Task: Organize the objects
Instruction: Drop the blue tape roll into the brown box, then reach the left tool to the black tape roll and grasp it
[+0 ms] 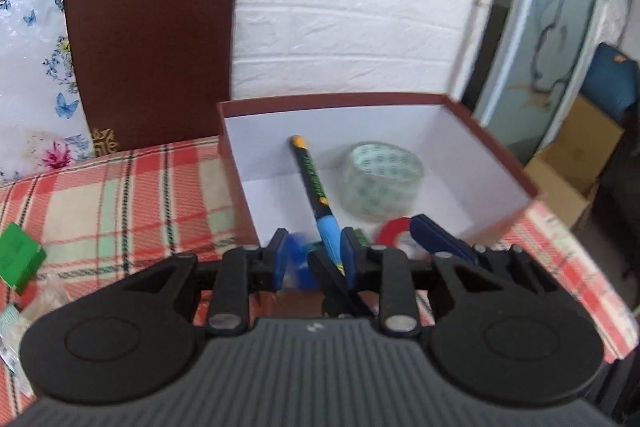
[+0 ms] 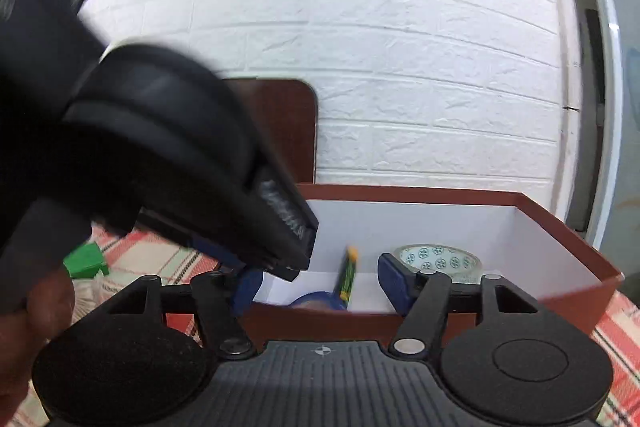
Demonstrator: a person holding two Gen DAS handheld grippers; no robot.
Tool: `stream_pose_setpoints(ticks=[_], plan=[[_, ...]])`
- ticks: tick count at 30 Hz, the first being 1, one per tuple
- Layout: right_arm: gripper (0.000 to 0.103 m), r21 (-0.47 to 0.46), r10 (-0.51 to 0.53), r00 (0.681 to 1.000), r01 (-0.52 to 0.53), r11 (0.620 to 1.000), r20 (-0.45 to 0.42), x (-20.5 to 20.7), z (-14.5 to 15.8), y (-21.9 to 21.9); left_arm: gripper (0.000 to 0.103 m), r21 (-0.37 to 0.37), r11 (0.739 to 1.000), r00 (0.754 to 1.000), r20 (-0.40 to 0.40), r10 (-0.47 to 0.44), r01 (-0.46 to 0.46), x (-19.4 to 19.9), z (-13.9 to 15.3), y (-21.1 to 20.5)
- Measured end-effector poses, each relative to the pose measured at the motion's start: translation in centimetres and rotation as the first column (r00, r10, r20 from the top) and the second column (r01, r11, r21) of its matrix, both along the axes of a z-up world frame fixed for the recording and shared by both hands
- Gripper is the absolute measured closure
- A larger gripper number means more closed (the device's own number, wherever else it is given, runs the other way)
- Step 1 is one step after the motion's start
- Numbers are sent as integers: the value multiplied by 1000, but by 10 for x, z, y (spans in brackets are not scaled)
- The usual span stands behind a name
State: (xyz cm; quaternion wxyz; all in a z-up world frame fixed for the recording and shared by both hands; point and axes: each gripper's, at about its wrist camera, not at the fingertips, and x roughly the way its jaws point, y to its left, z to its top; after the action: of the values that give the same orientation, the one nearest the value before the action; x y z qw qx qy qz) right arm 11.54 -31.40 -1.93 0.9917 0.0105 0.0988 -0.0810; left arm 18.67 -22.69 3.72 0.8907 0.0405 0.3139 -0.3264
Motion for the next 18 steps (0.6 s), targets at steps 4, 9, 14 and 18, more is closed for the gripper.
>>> stream_pose_setpoints(ticks=[4,9,14,18], plan=[[38,39,-17,998,14,999,68,-51,-11,8,67,11,1000,998,66,-20,20,-51,-10,22],[39,88,107,991,-100,991,-86,-73,-37,33,63,54,997,999,4,48,-48,-87,-46,71],[38,37,267,938,-266,963,-222,-72,-44,86,61,91,969,973,-28,231,-228,-91,-69,141],[38,-44,319,911,-342,939,-261,-64,-43,104,61,129,911,916,-42,400,-392,-84,-86,198]])
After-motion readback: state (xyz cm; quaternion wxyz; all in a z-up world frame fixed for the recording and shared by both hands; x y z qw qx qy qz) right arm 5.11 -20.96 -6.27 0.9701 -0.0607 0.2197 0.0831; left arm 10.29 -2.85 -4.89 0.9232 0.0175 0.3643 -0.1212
